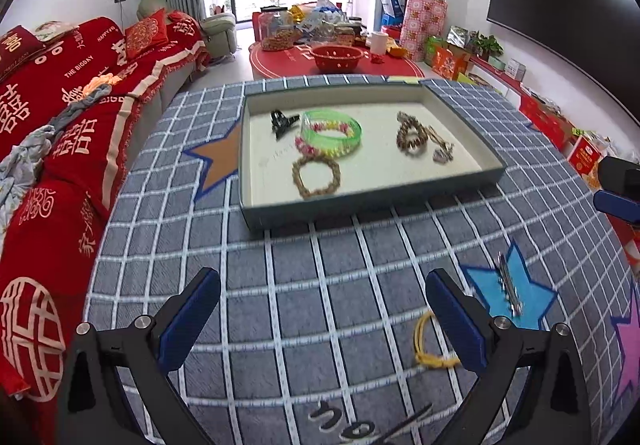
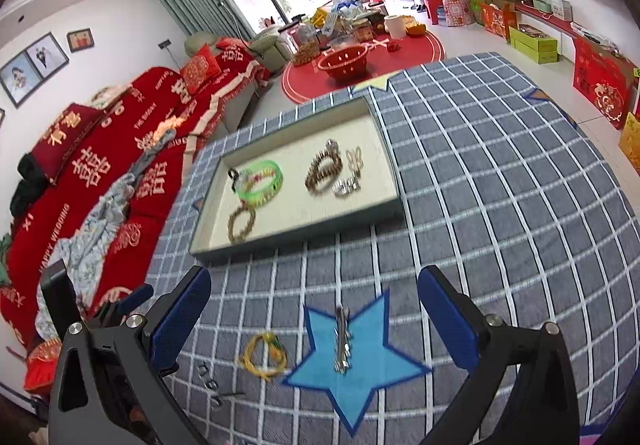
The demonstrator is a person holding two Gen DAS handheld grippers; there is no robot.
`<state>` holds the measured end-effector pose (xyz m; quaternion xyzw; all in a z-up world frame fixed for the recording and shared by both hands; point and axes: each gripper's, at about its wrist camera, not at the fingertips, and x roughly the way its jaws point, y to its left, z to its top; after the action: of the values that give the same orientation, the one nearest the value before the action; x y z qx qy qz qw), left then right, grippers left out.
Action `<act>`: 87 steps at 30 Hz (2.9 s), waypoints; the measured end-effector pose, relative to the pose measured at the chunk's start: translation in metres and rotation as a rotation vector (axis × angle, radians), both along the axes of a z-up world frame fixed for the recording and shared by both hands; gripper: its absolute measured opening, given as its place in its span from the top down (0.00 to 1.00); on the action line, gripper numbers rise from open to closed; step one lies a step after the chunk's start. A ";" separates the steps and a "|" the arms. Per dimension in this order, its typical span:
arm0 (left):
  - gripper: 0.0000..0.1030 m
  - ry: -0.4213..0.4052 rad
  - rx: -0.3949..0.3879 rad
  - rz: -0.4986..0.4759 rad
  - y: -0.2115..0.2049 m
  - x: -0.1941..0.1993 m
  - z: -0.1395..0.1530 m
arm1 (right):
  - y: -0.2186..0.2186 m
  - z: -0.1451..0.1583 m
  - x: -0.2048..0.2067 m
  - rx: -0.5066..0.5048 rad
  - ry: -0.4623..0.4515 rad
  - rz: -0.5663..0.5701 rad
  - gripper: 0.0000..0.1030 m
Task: Organize jewelry
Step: 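Move both tools back toward the yellow cord and the silver hairpin, then grasp the yellow cord with flower charm with the left gripper while the right grasps the silver hairpin, then carry the yellow cord and silver hairpin into the tray, open both grippers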
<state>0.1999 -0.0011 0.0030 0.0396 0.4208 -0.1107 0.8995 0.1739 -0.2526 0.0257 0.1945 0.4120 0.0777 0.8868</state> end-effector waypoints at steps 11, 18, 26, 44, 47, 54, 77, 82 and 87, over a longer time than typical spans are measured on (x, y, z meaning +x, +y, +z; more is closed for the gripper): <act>0.00 0.076 0.049 -0.074 -0.025 -0.026 -0.033 | 0.015 -0.052 -0.016 -0.175 0.153 -0.006 0.00; 0.00 0.059 0.051 -0.098 -0.035 -0.038 -0.033 | 0.016 -0.064 -0.006 -0.211 0.185 -0.015 0.01; 0.00 0.060 0.068 -0.143 -0.057 -0.036 -0.039 | 0.025 -0.075 0.011 -0.235 0.211 0.015 0.27; 0.18 0.067 0.075 -0.182 -0.077 -0.023 -0.045 | 0.052 -0.082 0.028 -0.389 0.215 0.128 0.72; 0.33 0.072 0.063 -0.210 -0.082 -0.025 -0.043 | 0.051 -0.082 0.027 -0.392 0.215 0.128 0.77; 0.69 0.084 0.042 -0.256 -0.086 -0.031 -0.039 | 0.046 -0.081 0.023 -0.357 0.208 0.113 0.89; 0.69 0.002 -0.084 -0.198 -0.033 -0.023 0.024 | 0.003 -0.023 0.008 -0.105 0.089 0.049 0.89; 0.69 -0.038 -0.078 -0.180 -0.024 -0.006 0.044 | 0.002 -0.004 0.021 -0.087 0.061 0.048 0.89; 0.69 -0.068 -0.065 -0.163 -0.017 0.013 0.058 | 0.003 0.010 0.040 -0.085 0.042 0.051 0.89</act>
<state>0.2133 -0.0183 0.0606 0.0484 0.3815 -0.1958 0.9021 0.2138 -0.2492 0.0359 0.1476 0.4382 0.0785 0.8832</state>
